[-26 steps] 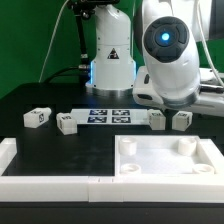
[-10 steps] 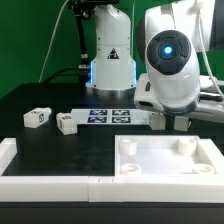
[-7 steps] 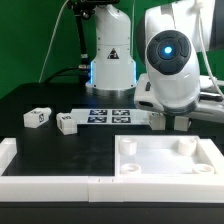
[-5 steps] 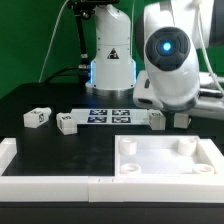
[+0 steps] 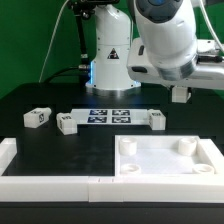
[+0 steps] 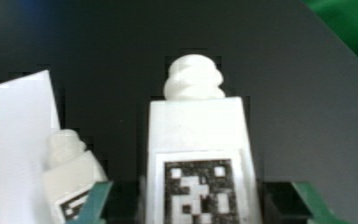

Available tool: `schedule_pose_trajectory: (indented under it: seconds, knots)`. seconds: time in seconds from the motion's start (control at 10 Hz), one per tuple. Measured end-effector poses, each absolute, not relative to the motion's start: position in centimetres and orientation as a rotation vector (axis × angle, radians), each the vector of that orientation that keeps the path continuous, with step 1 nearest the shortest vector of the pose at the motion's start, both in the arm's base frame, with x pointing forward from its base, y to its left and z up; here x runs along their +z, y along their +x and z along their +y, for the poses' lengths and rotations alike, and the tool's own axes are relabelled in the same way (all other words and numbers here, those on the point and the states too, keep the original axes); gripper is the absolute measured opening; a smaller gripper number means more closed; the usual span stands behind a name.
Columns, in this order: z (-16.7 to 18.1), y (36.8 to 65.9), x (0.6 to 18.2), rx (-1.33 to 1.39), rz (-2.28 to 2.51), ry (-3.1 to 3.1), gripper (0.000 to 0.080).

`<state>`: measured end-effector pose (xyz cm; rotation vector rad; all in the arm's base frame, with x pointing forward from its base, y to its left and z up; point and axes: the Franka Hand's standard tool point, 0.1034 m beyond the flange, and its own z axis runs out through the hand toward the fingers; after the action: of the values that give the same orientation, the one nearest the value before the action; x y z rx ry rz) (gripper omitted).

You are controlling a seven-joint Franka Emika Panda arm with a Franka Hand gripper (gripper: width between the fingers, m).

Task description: Assemble one leg

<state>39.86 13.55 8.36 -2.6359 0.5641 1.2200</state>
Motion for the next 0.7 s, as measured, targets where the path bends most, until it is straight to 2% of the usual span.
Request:
schedule_pose_trajectory:
  seconds: [0.1,0.3,0.5,0.7]
  knots:
    - [13.9,41.0,7.9,1.061,0.578,-2.707,0.0290]
    - [14.0,41.4,8.4,0.801,0.568,-2.813,0.0290]
    - [12.7,43.0,9.8,0.629,0.486,-2.899,0.0290]
    - [12.1,45.4,11.8,0.346,0.387,-2.996,0.0290]
